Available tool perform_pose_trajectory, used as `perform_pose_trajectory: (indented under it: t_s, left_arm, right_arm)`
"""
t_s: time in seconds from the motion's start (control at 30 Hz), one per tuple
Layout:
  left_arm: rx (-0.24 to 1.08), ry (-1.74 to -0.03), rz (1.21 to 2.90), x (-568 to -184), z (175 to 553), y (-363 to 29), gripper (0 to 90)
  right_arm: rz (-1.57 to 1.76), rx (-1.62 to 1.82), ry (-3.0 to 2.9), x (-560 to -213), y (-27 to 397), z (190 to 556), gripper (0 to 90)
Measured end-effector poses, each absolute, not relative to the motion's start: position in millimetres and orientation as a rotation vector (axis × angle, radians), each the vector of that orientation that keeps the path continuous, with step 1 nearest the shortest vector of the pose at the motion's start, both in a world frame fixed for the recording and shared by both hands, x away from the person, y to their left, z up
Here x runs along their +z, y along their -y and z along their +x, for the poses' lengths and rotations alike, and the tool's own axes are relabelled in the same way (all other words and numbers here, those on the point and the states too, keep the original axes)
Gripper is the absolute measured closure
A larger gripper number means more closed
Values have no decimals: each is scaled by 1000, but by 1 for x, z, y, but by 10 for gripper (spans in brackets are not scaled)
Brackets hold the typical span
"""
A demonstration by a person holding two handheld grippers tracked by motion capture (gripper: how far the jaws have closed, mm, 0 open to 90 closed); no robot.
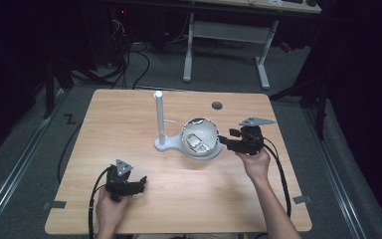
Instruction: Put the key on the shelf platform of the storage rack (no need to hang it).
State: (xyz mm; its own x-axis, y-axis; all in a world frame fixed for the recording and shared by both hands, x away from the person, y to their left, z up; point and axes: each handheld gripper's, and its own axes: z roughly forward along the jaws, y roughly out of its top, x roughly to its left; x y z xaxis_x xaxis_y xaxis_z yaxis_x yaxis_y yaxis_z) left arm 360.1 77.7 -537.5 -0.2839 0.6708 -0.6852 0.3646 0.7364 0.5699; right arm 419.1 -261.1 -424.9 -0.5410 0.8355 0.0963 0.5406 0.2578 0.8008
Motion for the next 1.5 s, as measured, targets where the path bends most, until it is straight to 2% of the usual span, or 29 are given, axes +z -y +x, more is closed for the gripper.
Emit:
perform_pose_trajectory:
  t_s: [0.63,1.5]
  left_arm:
    - [372,-1901,798,-538,360,-78,167]
    - [372,-1902,797,-538,360,-78,167]
  right_arm:
    - [1314,1224,-2072,-421,296,390,438]
    - [1394,1244,-1995,-434,328,357,436]
